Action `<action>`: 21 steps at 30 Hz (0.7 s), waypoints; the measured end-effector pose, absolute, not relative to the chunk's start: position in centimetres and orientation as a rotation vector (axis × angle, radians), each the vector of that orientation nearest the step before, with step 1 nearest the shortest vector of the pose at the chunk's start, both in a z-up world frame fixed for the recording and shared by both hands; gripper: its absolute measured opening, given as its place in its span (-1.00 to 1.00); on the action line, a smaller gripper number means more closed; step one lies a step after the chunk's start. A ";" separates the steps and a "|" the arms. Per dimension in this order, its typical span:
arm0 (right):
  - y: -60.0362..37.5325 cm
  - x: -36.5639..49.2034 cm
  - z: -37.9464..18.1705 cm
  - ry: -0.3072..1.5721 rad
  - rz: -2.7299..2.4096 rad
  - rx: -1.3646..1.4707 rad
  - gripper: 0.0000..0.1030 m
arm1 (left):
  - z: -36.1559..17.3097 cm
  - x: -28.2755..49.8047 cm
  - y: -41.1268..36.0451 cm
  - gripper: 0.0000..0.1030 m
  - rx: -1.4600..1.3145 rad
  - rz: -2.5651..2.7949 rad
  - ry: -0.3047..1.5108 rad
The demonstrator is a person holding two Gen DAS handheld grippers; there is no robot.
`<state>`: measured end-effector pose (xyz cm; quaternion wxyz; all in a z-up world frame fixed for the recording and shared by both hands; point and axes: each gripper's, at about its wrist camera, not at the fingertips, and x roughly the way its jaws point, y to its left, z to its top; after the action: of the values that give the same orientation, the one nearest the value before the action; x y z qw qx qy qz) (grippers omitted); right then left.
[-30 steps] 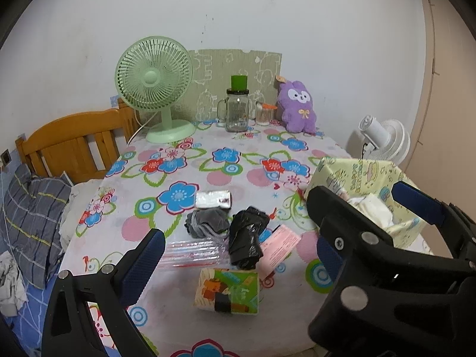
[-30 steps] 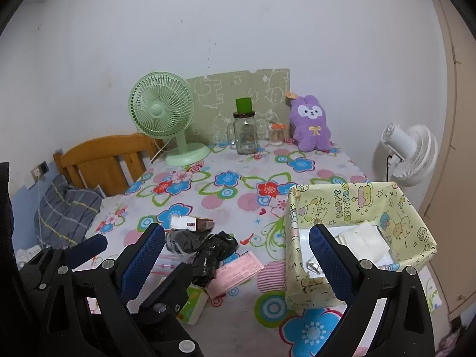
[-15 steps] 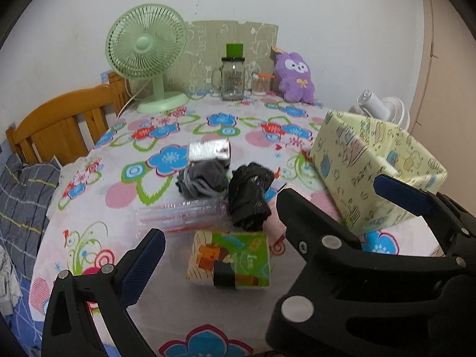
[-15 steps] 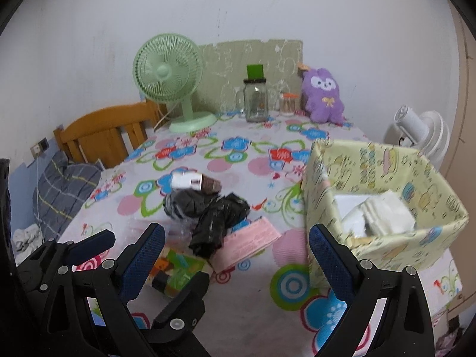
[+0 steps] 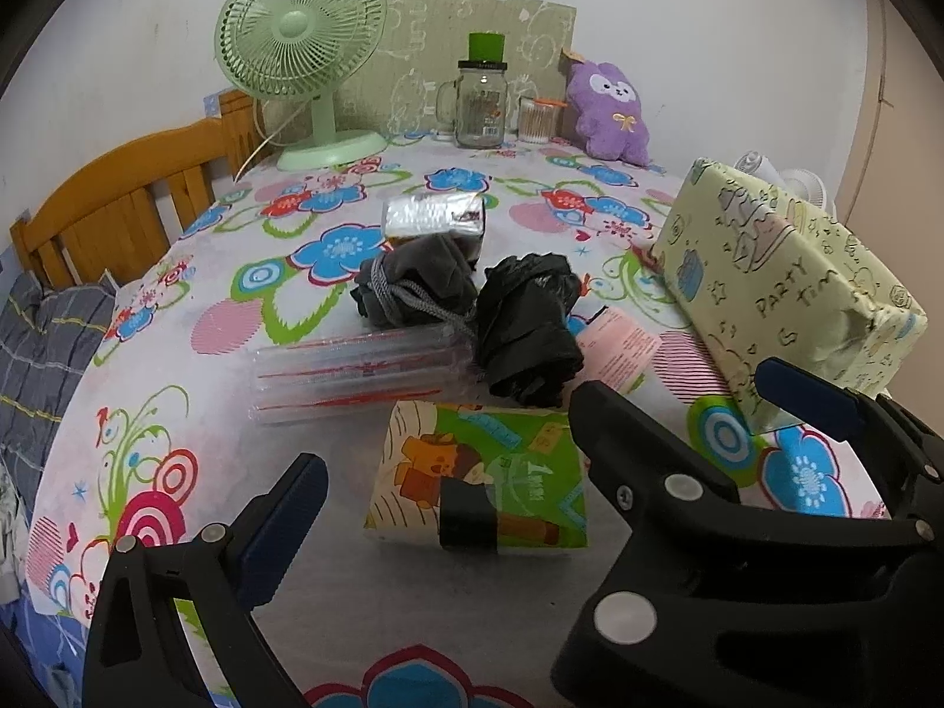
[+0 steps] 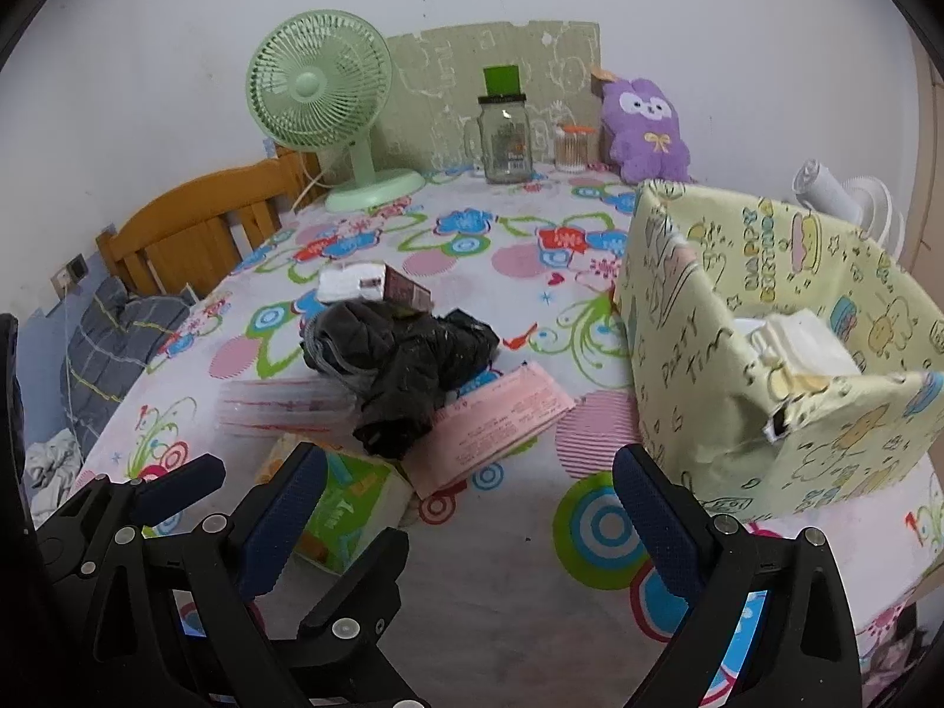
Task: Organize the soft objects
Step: 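Reach the left tool to the green diaper pack and the right tool to the black bag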
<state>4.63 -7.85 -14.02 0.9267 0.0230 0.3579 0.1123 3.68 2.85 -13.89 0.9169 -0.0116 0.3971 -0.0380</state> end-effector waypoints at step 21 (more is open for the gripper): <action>-6.7 5.9 -15.0 0.773 0.227 0.021 0.80 | -14.7 4.4 3.7 0.41 -0.051 -0.081 0.839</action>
<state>5.85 -6.68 -15.05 0.9199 0.0104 0.3761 0.1107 4.38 3.65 -14.68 0.9123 -0.0249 0.4069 -0.0392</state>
